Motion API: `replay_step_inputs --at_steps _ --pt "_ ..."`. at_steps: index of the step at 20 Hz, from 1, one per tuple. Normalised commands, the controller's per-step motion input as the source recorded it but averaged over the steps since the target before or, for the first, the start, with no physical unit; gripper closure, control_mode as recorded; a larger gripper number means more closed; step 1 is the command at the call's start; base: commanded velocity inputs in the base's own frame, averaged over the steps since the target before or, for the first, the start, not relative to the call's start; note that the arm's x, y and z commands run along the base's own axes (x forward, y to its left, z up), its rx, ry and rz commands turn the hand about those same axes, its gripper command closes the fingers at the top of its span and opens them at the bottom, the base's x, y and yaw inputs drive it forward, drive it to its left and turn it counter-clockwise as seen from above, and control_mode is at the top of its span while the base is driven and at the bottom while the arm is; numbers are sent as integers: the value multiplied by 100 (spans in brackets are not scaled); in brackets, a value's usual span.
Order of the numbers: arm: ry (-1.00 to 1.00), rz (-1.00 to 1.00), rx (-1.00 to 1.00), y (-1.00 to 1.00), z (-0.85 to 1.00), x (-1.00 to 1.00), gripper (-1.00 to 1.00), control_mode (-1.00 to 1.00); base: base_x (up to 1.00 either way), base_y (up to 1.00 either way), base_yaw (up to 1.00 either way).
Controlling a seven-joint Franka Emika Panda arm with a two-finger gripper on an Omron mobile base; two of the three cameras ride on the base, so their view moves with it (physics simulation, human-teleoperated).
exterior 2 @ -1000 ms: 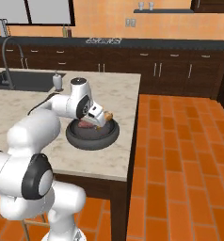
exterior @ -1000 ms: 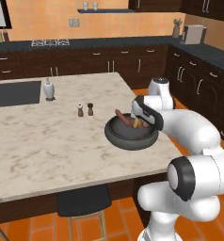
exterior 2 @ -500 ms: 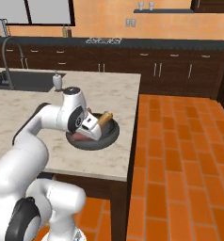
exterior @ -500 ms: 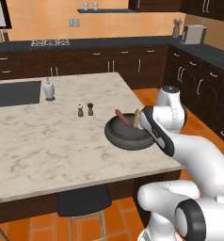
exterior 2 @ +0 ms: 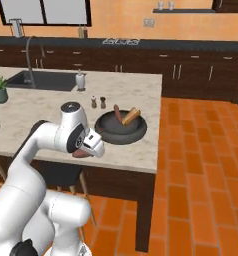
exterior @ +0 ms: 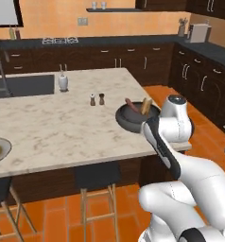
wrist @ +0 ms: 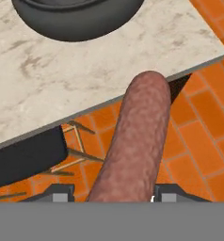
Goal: Place one bun and one sausage from the bowl on each plate.
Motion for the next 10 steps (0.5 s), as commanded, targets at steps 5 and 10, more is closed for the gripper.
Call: replay_step_inputs --at_steps 5,10 --pt "0 0 0 0 0 0 100 100 -1 100 4" --pt "0 0 0 0 0 0 100 100 0 100 0"
